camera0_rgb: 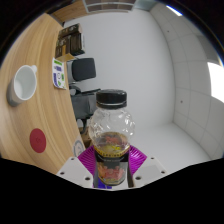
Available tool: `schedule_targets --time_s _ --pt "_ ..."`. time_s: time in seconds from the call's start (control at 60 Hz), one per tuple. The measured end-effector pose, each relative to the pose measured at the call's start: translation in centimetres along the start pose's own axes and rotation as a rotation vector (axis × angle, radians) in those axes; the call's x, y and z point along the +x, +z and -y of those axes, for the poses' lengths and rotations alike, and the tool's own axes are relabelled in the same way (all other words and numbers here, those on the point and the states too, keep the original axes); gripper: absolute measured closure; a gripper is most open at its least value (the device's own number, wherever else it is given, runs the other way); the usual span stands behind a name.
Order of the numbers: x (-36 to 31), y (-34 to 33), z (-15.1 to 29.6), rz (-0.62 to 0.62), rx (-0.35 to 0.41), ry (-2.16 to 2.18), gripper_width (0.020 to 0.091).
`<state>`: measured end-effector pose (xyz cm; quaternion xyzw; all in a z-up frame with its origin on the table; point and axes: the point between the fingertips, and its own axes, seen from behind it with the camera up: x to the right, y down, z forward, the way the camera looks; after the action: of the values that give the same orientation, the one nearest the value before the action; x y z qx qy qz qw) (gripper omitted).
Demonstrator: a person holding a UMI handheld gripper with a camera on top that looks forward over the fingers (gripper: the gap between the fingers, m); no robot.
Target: Pour water
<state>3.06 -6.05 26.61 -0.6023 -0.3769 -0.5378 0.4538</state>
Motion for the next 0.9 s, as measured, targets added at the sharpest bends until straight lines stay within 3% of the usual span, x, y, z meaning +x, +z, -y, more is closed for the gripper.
schedule_targets --time_s 0.2,0.417,0.667,0.9 --pt "-4.8 0.2 7.2 -0.069 0.091 -0.566 0.0711" --pt "-9.1 0.7 10.7 -0.062 0.196 -0.894 0.0709" --pt "-9.5 0.9 9.9 0.034 0.208 -0.7 0.071" --pt "-6.5 0.7 7.9 0.292 0.156 0.184 0.0706"
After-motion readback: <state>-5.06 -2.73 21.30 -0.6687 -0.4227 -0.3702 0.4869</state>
